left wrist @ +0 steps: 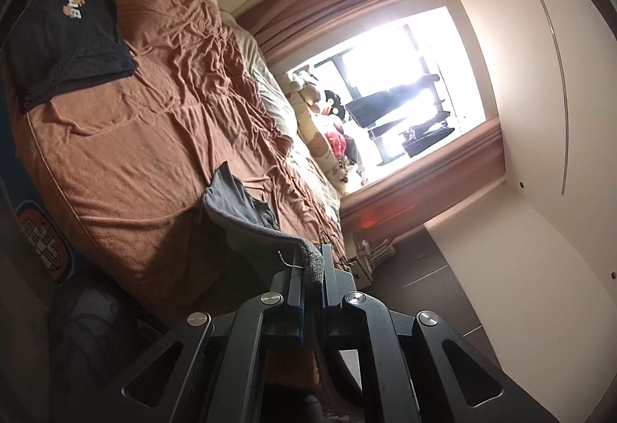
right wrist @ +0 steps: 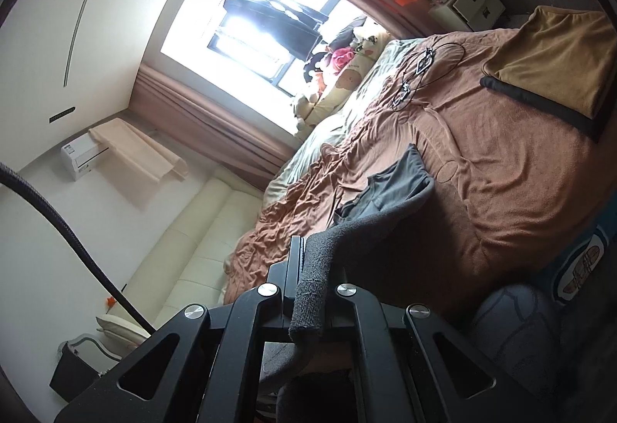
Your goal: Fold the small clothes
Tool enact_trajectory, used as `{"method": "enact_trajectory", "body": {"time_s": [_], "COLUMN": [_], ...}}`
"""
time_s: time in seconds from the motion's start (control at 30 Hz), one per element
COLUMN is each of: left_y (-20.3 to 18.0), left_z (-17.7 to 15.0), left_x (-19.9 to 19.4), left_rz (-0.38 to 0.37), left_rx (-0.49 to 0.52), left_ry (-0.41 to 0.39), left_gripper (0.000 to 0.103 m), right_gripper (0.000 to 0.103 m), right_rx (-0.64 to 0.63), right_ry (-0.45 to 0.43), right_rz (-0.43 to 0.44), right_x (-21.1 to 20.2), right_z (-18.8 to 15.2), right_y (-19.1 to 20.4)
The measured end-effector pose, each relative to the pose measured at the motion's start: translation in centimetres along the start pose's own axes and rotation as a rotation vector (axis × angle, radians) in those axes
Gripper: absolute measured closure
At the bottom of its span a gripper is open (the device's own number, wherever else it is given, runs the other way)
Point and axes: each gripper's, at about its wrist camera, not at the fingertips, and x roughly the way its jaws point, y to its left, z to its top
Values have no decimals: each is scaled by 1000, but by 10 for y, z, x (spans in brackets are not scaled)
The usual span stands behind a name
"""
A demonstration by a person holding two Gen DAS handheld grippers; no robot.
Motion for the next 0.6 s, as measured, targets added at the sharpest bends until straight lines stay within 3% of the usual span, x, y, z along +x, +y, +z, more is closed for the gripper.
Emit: {"method": "enact_trajectory", "body": {"time_s": [0.27,0.6], "left_y": [16,36], "left_z": [-1,20], "left_x": [7,66], "left_rz": [24,86], "left_rx": [-16,-48], "left_ry": [3,30], "left_gripper": [98,98], "right_gripper": [103,103], "right_rx": [40,61], "right_ry": [24,70], "right_rz": [-22,-68], "right_x": [25,89], "right_z": [1,33], "right_y": [-33,-41]}}
